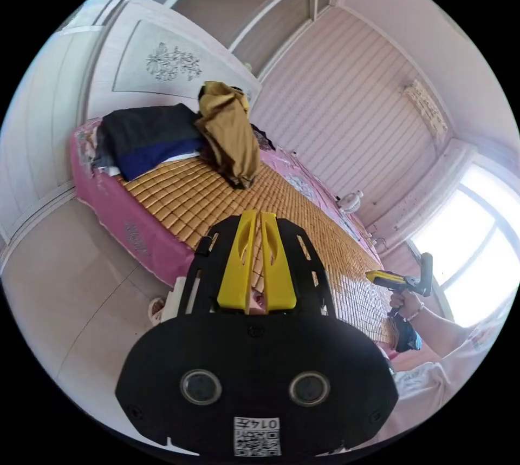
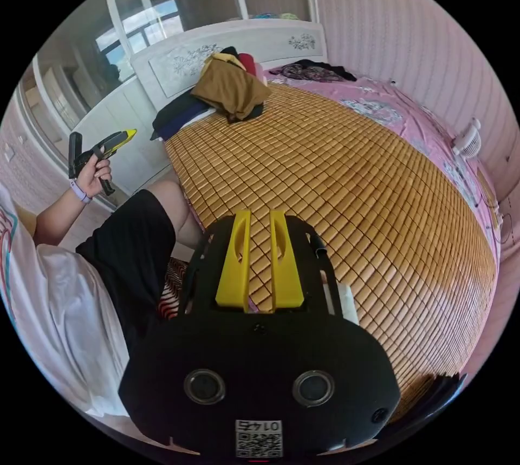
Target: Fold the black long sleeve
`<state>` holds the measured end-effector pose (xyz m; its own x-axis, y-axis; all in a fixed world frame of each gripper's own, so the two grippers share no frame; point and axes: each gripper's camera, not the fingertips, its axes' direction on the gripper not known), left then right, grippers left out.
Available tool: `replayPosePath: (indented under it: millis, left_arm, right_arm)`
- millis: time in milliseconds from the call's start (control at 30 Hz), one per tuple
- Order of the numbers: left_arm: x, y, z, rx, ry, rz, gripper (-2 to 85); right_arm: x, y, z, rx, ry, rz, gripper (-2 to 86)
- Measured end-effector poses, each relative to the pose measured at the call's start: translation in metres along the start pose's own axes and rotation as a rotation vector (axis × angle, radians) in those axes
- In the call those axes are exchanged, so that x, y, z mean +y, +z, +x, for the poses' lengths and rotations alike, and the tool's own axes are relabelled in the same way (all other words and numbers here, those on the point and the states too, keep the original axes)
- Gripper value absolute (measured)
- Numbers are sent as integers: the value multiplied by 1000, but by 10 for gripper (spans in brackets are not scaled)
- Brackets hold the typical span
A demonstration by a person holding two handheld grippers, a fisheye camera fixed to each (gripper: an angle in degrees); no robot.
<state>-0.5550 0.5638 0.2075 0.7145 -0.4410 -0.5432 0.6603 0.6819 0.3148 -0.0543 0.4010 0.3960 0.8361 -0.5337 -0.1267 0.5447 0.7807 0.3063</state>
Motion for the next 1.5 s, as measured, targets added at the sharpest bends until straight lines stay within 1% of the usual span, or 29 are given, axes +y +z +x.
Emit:
replayPosePath:
  millis: [67,100,167,200,267,400,500,633,700,767,833,900,1067,1133,1200,1267,1333,1400,1433,1500]
  left_arm:
    - [0,-21,-39,-57,-58,43,13]
    - [0,-33,-60,-89,-80,73,18]
    - [-4,-45,-89,-113,-102,108,25]
    - [-8,-50,-105,-118,-112,126,28]
    - [-19,-53,-128,-125,-134,144,35]
    - [-58,-42,-168,-177,-143,200,65]
    - [-91,-23,-187,-237,-159,216,97]
    - [-126,1,-204,-246,-162,217,112]
    - [-141,19,-213,-337,-137,185,117]
    - [-151,33,-223,-377,-145,130,113]
    - [-162,42,-233,-334,-157,78,103]
    - [-175,47,-241,-323,-170,50,95]
    - [-193,49,-238,-328,-127,-22,53]
    - [-199,38,-226,-315,-67,0,45]
    - [-209,16,-204,-316,24,77,35]
    - [-218,0,-185,-280,77,135,29]
    - [-227,-16,-161,-218,120,210,22]
    - [-236,-31,-119,-69,193,306,15]
    - [-237,-33,-106,-19,215,321,14]
    - [-236,-27,-47,157,340,321,11]
  right_arm:
    - [-61,28,-31,-36,-85,-24,61]
    - [-76,34,-39,-49,-102,-26,61]
    - [-138,61,-68,-105,-163,-37,61]
    - [-153,67,-75,-114,-176,-43,61]
    - [-215,96,-106,-150,-234,-78,60]
    - [-300,137,-144,-200,-267,-78,64]
    - [-366,175,-168,-275,-236,-73,81]
    - [-442,235,-181,-448,-71,-148,111]
    - [-468,257,-186,-461,-19,-175,127]
    - [-499,282,-191,-443,51,-176,134]
    - [-520,297,-192,-469,97,-172,126]
    - [-540,311,-196,-509,82,-176,109]
    - [-589,350,-199,-486,167,-244,86]
    - [-598,345,-202,-429,173,-245,59]
    - [-610,327,-217,-362,58,-221,41]
    - [-626,282,-243,-290,-166,-127,23]
    - [-636,239,-250,-304,-251,-40,15]
    - [-644,193,-245,-353,-267,44,11]
    - [-645,162,-236,-365,-270,111,9]
    - [-639,114,-214,-351,-269,201,8]
